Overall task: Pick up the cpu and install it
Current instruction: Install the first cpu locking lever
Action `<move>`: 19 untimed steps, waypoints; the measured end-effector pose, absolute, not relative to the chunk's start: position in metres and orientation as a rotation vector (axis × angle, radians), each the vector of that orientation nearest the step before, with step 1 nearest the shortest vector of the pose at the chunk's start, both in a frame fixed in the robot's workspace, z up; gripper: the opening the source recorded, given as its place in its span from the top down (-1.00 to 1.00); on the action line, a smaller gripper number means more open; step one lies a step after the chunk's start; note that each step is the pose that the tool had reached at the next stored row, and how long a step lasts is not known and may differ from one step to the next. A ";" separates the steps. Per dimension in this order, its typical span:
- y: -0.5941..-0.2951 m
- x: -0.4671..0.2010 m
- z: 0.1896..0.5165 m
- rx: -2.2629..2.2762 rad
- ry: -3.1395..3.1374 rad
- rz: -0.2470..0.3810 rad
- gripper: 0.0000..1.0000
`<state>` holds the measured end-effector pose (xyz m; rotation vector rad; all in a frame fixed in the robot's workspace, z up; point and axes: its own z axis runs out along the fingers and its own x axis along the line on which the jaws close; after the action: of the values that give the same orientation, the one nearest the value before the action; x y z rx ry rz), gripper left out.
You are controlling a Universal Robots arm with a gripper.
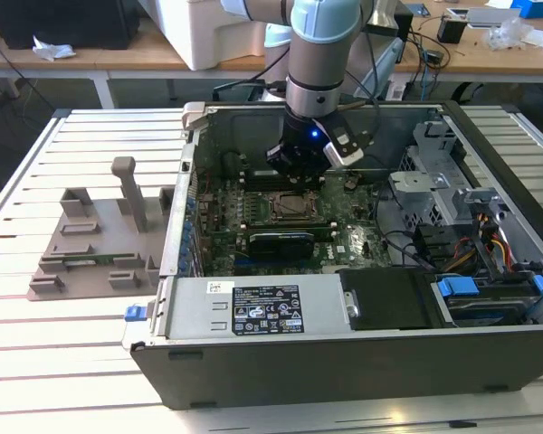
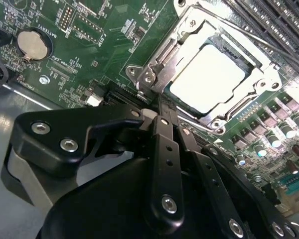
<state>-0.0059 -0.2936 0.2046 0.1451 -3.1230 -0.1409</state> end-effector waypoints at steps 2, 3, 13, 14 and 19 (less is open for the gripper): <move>-0.294 -0.006 0.204 0.145 -3.123 -0.141 0.79; -0.294 -0.006 0.204 0.145 -3.123 -0.141 0.79; -0.293 0.002 0.203 0.145 -3.122 -0.139 0.79; -0.293 0.002 0.202 0.145 -3.122 -0.139 0.79; -0.293 0.003 0.202 0.145 -3.122 -0.133 0.79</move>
<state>0.0026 -0.2926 0.2016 0.1449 -3.1221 -0.1331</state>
